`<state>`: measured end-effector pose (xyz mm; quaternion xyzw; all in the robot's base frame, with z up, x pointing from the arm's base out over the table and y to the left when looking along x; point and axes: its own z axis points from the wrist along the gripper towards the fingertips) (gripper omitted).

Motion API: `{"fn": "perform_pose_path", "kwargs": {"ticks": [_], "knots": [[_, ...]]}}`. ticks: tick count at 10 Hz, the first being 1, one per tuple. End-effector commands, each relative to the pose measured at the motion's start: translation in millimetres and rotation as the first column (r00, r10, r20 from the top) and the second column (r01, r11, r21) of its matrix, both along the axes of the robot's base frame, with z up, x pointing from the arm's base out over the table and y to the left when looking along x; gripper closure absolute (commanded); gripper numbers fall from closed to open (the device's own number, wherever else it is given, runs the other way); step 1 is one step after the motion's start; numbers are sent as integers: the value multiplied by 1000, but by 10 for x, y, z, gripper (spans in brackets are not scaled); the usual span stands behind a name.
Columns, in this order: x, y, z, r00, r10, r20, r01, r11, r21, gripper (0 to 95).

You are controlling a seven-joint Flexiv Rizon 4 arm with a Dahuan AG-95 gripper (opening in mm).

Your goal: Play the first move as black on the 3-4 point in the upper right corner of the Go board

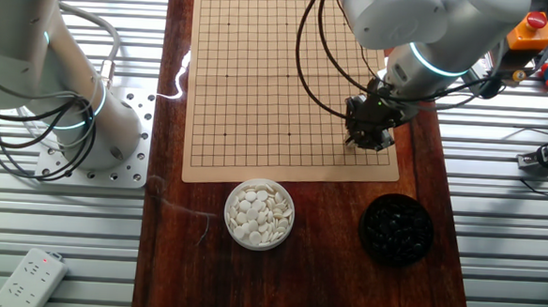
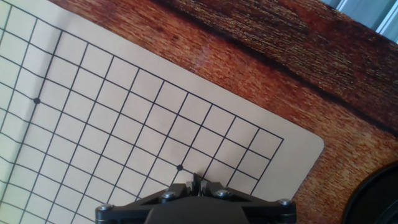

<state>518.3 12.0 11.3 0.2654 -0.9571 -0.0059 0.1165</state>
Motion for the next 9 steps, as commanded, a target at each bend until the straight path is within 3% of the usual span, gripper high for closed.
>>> {"fn": "perform_pose_path", "kwargs": {"ticks": [1, 6, 7, 9], "knots": [[13, 10, -15, 1000, 1, 1, -1, 1000, 2, 950], [15, 11, -17, 1000, 6, 2, -6, 1000, 4, 950], [15, 11, -17, 1000, 7, 3, -7, 1000, 10, 760], [33, -12, -45, 1000, 8, 5, -8, 999, 48, 760]]}}
